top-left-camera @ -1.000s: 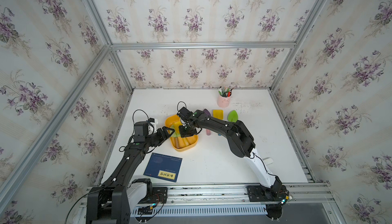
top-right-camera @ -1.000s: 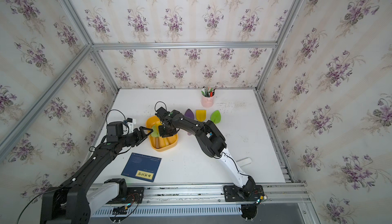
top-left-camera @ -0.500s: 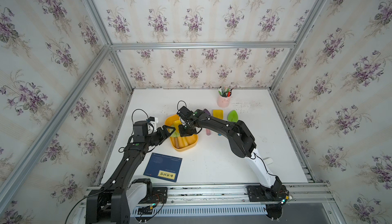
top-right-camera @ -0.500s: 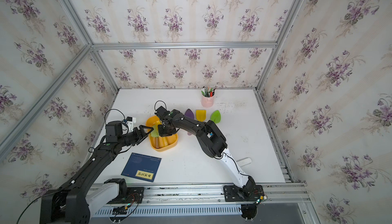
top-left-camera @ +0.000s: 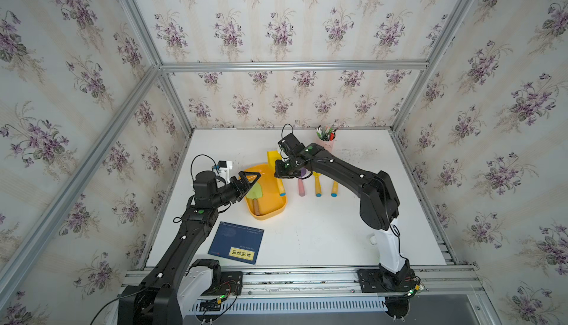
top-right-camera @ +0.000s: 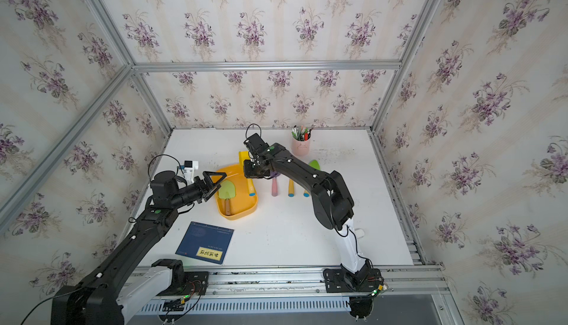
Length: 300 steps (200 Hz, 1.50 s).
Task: Take the shovel out of the storage box
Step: Pick up the shovel from the storage box, then place the shovel at the center of the board.
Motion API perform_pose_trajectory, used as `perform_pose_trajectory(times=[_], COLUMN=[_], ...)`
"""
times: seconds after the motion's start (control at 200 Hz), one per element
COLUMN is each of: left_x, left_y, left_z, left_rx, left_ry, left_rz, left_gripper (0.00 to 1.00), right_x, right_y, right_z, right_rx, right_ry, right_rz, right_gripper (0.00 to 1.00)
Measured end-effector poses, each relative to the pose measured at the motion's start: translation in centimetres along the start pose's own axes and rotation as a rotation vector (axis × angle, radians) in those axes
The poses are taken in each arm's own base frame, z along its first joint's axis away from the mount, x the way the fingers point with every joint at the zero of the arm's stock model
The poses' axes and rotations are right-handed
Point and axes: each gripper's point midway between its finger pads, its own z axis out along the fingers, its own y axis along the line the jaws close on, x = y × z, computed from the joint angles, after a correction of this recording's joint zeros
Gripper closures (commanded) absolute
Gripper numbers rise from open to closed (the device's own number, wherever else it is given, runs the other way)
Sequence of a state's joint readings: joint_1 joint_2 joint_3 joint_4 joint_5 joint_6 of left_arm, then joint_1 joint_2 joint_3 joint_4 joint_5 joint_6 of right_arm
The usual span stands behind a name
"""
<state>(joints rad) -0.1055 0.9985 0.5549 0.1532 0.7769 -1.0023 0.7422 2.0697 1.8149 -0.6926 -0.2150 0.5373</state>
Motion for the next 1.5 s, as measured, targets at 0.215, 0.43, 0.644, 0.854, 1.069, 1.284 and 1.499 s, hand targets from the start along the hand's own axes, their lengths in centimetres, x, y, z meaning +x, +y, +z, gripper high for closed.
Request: perform_pose_trajectory(times=[0.215, 0.43, 0.644, 0.854, 1.069, 1.284, 1.499], left_x=[1.3, 3.9, 6.4, 7.9, 9.2, 10.2, 10.6], left_y=[-4.6, -7.6, -8.4, -8.4, -7.0, -5.1, -4.6], left_z=[4.9, 11.7, 17.7, 20.5, 22.2, 23.7, 24.7], left_rx=[0.034, 0.056, 0.055, 0.063, 0.054, 0.037, 0.035], left_ry=[0.075, 0.161, 0.228, 0.254, 0.273, 0.273, 0.28], left_rz=[0.074, 0.137, 0.161, 0.173, 0.151, 0.122, 0.107], left_gripper=[0.06, 0.06, 0.06, 0.06, 0.04, 0.02, 0.01], right_x=[-0.9, 1.2, 3.8, 5.0, 4.8, 4.3, 4.8], right_y=[-8.6, -21.1, -29.7, -32.8, -33.8, -34.3, -35.1], right_z=[-5.8, -9.9, -10.9, -10.1, -8.3, -7.8, -7.0], right_rx=[0.109, 0.289, 0.397, 0.422, 0.422, 0.424, 0.434], right_ry=[-0.066, -0.059, -0.006, 0.054, 0.11, 0.135, 0.18], right_rz=[0.093, 0.268, 0.405, 0.434, 0.412, 0.38, 0.37], right_gripper=[0.93, 0.93, 0.93, 0.92, 0.92, 0.91, 0.91])
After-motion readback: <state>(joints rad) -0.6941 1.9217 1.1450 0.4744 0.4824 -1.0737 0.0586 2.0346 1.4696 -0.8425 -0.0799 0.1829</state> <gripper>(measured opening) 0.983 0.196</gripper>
